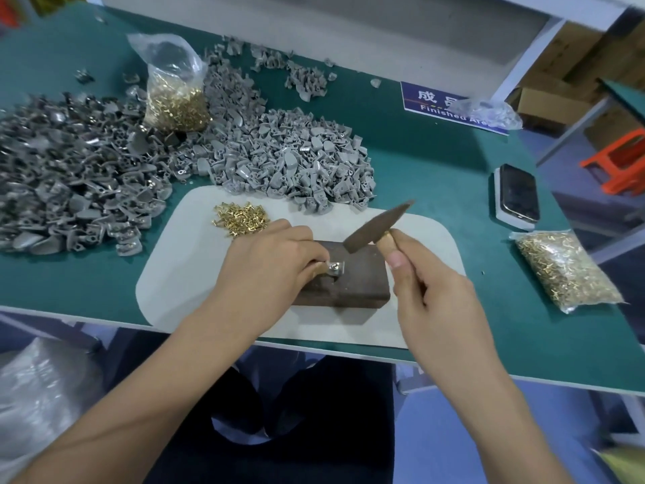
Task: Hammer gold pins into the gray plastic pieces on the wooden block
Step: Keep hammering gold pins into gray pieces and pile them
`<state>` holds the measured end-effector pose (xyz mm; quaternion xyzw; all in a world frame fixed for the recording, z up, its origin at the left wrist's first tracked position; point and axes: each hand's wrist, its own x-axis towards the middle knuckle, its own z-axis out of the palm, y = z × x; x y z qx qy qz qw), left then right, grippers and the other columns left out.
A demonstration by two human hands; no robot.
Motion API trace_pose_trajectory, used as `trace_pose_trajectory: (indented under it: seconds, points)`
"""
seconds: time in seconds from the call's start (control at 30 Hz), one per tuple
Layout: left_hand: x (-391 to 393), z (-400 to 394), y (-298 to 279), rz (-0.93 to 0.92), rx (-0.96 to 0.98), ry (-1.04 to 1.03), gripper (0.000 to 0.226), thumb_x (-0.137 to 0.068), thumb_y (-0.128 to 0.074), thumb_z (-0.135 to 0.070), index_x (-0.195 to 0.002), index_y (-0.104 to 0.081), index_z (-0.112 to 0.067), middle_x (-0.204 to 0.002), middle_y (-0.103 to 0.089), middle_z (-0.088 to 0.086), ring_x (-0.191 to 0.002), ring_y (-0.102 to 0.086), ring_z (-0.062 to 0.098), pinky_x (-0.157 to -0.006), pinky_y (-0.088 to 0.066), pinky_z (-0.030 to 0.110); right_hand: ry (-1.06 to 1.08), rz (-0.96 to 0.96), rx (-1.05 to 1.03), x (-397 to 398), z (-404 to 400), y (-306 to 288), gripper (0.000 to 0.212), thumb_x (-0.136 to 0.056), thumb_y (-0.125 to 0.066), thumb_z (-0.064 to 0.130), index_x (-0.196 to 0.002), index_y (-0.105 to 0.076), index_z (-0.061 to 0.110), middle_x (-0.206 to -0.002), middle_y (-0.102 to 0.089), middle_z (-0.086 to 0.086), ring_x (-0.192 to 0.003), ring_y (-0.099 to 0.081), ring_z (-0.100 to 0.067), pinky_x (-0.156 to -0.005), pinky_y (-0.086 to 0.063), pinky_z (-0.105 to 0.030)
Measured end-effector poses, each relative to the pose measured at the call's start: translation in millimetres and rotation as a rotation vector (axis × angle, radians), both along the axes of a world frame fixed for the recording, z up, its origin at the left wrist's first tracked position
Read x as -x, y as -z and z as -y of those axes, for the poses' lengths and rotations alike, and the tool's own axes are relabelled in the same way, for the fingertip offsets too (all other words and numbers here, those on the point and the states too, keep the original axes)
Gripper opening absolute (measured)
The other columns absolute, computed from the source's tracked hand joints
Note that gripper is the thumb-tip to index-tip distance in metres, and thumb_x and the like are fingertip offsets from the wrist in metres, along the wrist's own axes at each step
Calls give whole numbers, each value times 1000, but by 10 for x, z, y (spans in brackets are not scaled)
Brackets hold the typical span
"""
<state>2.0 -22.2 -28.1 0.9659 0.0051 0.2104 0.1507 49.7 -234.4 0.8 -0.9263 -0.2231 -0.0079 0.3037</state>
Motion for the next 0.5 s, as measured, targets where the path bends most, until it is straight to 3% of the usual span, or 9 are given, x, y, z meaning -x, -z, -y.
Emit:
trace_pose_trajectory:
  seconds: [0.17, 0.3, 0.4, 0.5]
  points:
    - [1, 10, 3, -11, -18, 1, 15, -92, -64, -44, -92, -76, -35, -83, -65, -12, -86, -61, 15, -56, -31, 23, -69, -39, 80, 5, -29, 44, 44, -100, -27, 61, -137, -50, 51, -88, -73, 8, -77, -61, -27, -71, -54, -42]
    - [10, 15, 0, -37, -29, -3, 14, -94, -64, -45, -95, -76, -36, -87, -66, -14, -89, -61, 13, -55, -41, 26, -62, -44, -4, 10, -20, 67, 44, -99, -27, 60, -136, -49, 51, -98, -75, 13, -86, -65, -23, -72, -54, -40]
    - [19, 7, -14, -55, -24, -4, 16, -96, -61, -46, -98, -75, -37, -89, -65, -15, -92, -60, 11, -58, -48, 30, -84, -61, 45, 60, -23, 72, 39, -98, -23, 60, -132, -42, 56, -92, -73, 11, -86, -64, -26, -69, -53, -41]
    - [15, 16, -37, -62, -16, -10, 18, -96, -59, -46, -96, -74, -37, -88, -65, -15, -91, -60, 12, -58, -50, 32, -49, -70, -26, 71, -28, 34, 51, -93, -18, 68, -133, -47, 54, -107, -75, 14, -96, -66, -24, -75, -55, -42]
